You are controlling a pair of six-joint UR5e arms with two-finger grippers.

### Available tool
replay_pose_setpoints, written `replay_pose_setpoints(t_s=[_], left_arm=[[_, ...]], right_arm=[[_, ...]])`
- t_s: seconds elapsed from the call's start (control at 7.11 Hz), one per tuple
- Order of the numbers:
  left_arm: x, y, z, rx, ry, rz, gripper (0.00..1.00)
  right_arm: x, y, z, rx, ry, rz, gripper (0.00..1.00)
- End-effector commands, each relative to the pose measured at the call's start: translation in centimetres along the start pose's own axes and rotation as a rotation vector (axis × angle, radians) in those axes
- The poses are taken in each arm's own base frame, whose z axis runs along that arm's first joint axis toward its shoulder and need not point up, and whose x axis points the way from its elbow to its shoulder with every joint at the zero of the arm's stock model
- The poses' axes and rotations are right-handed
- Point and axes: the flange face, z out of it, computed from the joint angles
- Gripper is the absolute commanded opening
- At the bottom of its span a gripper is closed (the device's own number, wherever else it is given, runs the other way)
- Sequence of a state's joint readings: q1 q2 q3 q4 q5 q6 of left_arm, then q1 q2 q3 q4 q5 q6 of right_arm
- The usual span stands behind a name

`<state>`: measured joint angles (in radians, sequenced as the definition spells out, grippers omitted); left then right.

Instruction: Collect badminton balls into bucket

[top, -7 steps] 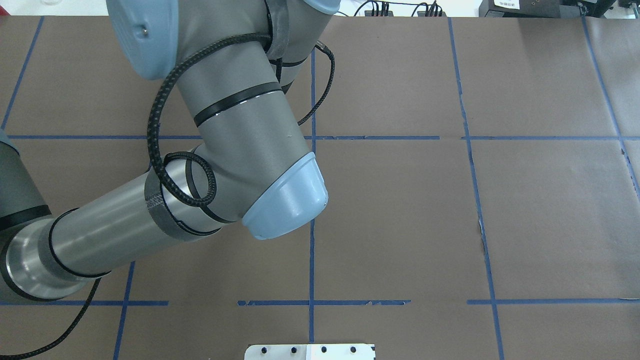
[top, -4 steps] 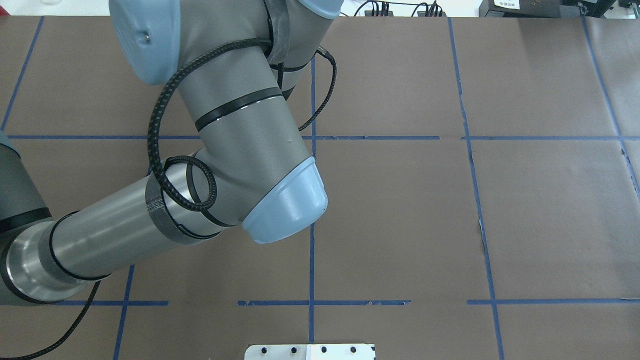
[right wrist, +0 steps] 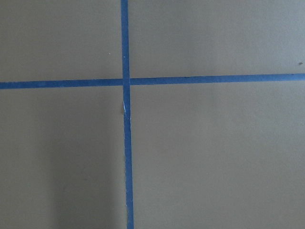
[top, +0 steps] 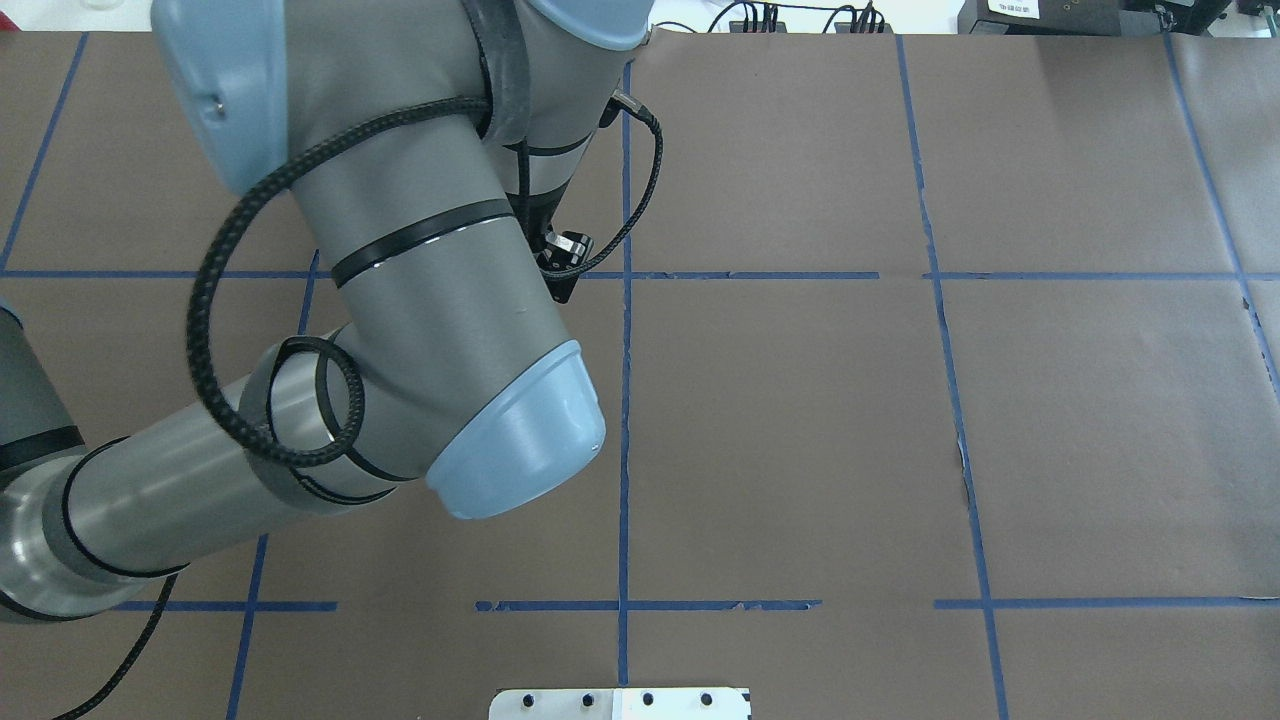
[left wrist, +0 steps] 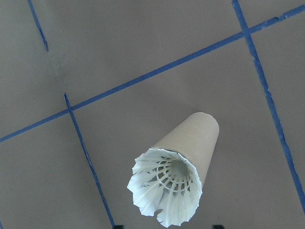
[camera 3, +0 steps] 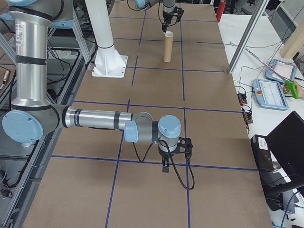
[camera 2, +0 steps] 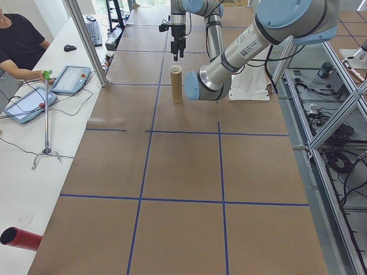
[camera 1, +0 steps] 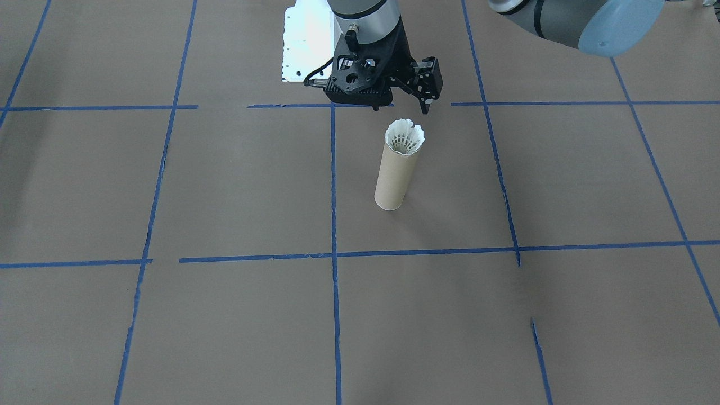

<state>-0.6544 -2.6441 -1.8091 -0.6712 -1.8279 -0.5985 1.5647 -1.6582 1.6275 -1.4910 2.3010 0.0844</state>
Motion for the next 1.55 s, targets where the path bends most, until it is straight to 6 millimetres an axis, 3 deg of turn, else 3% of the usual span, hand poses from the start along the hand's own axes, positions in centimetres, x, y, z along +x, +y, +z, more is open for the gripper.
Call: replay_pose_setpoints(t_s=[0.0, 0.14, 0.28, 0.56, 0.7, 0.99, 1.27, 1.41], left_arm=[[-3.4, 1.4, -1.8, 0.081, 0.031, 0.071, 1.00], [-6.5, 0.3, -1.2, 0.099, 0.059, 0.125, 1.00], [-12.7, -1.1, -0.1, 0.102, 0.101, 0.133, 1.00], [-26.4, -1.2, 6.5, 0.161, 0.209, 0.129, 1.00], [-30.9, -0.1, 10.3, 0.180, 0.257, 0.131, 1.00], [-40.6, 2.7, 16.2, 0.199, 0.317, 0.101, 1.00], [-48.8, 7.7, 20.6, 0.142, 0.344, -0.004, 1.00], [-54.0, 11.6, 22.9, 0.121, 0.329, -0.048, 1.00]], right_arm=[[0.0, 0.0, 0.0, 0.000, 0.000, 0.000, 1.00], [0.0, 0.0, 0.0, 0.000, 0.000, 0.000, 1.00], [0.0, 0.0, 0.0, 0.000, 0.000, 0.000, 1.00], [0.0, 0.0, 0.0, 0.000, 0.000, 0.000, 1.00], [0.0, 0.0, 0.0, 0.000, 0.000, 0.000, 1.00], [0.0, 0.0, 0.0, 0.000, 0.000, 0.000, 1.00], [0.0, 0.0, 0.0, 0.000, 0.000, 0.000, 1.00], [0.0, 0.0, 0.0, 0.000, 0.000, -0.002, 1.00]])
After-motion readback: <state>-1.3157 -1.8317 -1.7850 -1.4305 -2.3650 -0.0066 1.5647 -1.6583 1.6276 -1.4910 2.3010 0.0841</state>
